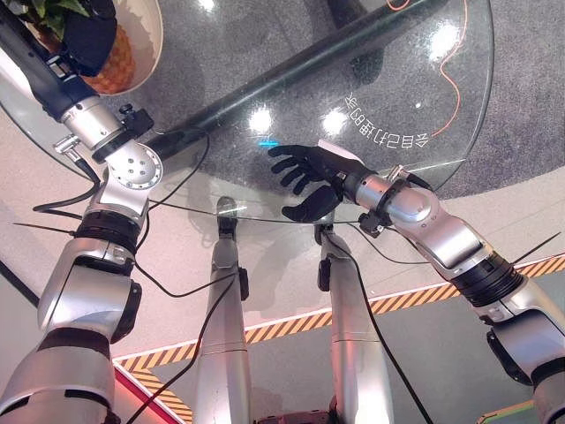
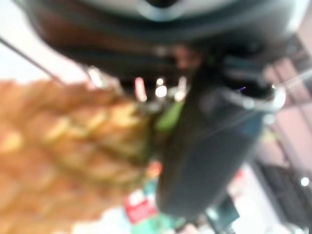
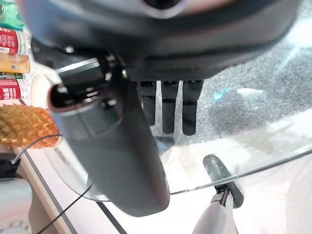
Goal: Pick up the fruit to the plate
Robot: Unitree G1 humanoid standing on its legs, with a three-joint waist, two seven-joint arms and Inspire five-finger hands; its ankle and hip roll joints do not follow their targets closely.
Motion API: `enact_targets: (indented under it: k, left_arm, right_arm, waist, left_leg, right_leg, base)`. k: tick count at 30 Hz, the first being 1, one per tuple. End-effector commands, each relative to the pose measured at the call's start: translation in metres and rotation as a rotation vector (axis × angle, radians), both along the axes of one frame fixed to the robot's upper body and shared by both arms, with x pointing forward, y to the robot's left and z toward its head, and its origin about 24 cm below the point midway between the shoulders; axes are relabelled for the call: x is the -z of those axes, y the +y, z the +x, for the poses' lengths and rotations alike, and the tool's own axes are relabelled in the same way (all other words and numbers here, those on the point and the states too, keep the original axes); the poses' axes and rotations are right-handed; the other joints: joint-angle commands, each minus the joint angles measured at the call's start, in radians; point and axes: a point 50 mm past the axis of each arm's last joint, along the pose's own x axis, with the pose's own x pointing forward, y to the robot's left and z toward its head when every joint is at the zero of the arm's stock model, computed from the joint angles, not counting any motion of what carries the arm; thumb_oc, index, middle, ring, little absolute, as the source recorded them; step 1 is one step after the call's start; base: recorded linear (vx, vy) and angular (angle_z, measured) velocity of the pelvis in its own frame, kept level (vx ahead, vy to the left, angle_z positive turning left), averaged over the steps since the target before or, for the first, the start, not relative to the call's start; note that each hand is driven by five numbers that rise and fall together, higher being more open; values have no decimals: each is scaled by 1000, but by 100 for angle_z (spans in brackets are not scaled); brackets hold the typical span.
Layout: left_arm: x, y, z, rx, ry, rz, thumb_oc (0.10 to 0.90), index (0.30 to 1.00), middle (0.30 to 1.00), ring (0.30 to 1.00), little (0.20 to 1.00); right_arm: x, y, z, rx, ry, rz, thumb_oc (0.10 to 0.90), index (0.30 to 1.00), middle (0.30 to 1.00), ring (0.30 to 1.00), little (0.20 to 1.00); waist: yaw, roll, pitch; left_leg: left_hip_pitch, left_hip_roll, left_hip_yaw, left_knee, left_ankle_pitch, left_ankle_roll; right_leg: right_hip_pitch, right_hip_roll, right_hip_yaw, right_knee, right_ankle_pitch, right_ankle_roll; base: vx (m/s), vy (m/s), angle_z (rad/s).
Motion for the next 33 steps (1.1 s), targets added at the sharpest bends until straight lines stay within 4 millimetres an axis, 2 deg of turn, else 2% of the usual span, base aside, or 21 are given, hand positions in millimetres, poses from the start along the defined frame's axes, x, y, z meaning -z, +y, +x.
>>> enact_targets:
  k: [1,16,28,33]
  left_arm:
    - [-37,1,-18,23,-211,-4,800,900,900,900,900]
    - [-35,3,-16,36,-172,-9,800,900,900,900,900]
    - [-10,7,-11,66,-47,28,800,900,900,900,900]
    - [-8,5,-11,69,-36,41,800,900,900,900,900]
  right_arm:
    - [30,2,-12,-41,108,-17,800,900,900,900,900]
    - [32,1,-10,-31,130,-18,800,900,900,900,900]
    - [37,-4,-13,-20,139,-21,800,900,900,900,900]
    - [38,-5,-15,-25,138,-19,800,900,900,900,900]
  waist:
    - [-17,80,-22]
    - [-12,102,-22]
    - [-5,117,-22]
    - [-2,119,-22]
  left_leg:
    - [33,-128,73,88,-123,84]
    - [66,-129,81,85,-120,87]
    - [97,-128,83,59,-107,84]
    - [99,-125,82,54,-104,85]
  right_leg:
    - [39,96,-82,-94,99,-38]
    - [63,85,-81,-89,89,-43]
    - [88,81,-81,-98,82,-47]
    - [88,81,-84,-92,76,-47]
  base:
    - [0,0,0]
    - [0,0,0]
    - [2,-6,0]
    - [0,0,0]
